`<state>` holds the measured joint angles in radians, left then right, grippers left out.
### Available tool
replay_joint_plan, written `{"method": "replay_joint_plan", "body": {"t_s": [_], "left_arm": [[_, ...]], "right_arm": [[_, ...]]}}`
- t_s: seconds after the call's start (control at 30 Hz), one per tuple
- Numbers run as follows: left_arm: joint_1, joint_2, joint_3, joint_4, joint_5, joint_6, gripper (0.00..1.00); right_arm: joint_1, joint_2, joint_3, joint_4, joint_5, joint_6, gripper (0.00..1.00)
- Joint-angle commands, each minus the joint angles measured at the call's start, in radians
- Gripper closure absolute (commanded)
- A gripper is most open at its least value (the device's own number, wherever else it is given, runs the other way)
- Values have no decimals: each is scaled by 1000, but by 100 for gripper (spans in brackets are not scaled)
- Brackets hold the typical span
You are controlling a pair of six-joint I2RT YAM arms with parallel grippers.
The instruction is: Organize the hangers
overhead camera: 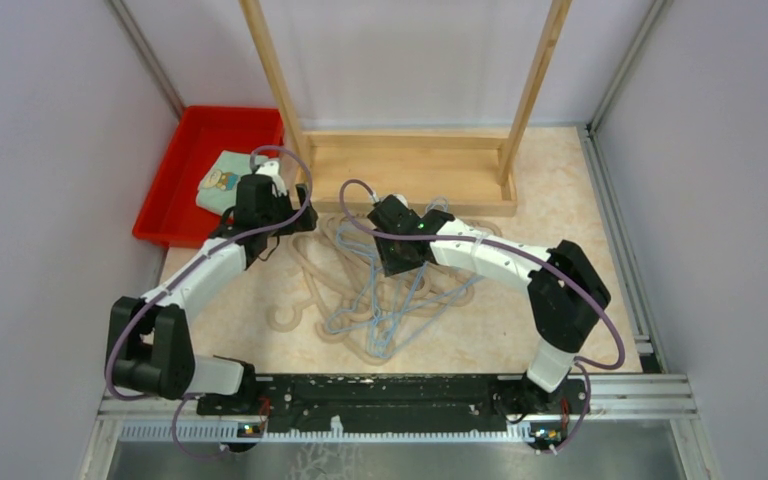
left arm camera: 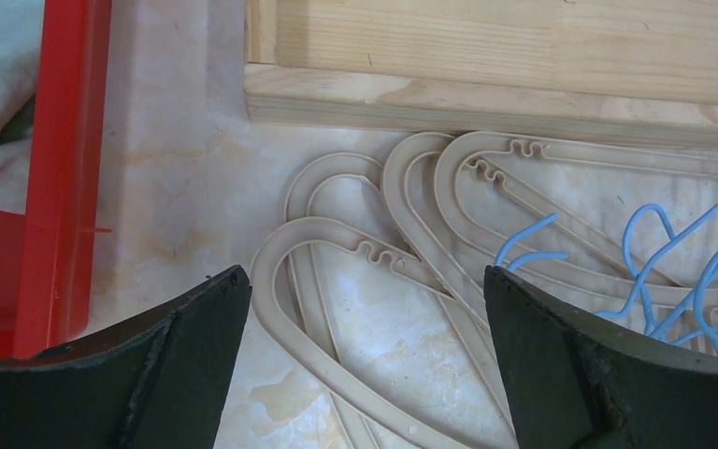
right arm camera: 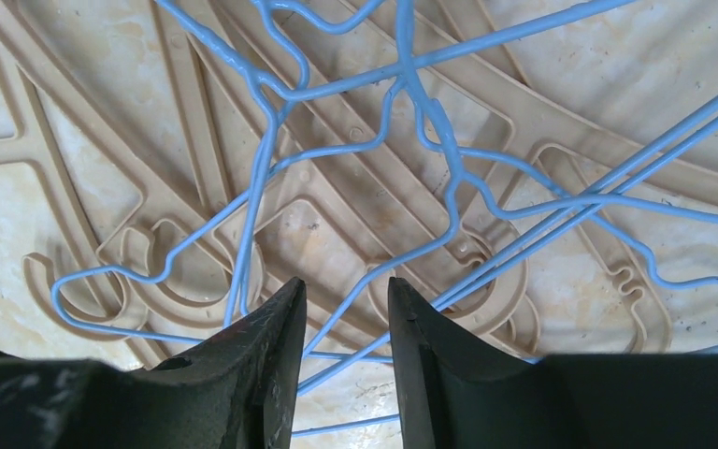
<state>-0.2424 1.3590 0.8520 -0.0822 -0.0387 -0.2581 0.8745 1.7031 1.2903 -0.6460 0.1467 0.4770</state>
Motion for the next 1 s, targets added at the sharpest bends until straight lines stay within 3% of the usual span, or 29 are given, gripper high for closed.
{"method": "replay_joint_plan", "body": {"t_s": [0.0, 0.4, 0.63, 0.7, 0.83, 0.97], "left_arm": [[-3, 18, 33, 15, 19, 0, 0], [-2, 38, 33, 4, 23, 3, 0], [-3, 24, 22, -4, 13, 7, 0], [-3, 18, 19, -6, 10, 8, 0], [-3, 7, 16, -9, -1, 12, 0], [-3, -5, 11, -8, -11, 13, 0]], "right_arm": [[-4, -7, 8, -7, 32, 48, 60], [-37, 33, -57, 27, -1, 99, 58], [-78, 47, -114, 96, -49, 118, 63], [-85, 52, -119, 109, -60, 116, 69], [-89, 43, -110, 94, -77, 103, 100], [-89, -8, -85, 44, -83, 79, 100]]}}
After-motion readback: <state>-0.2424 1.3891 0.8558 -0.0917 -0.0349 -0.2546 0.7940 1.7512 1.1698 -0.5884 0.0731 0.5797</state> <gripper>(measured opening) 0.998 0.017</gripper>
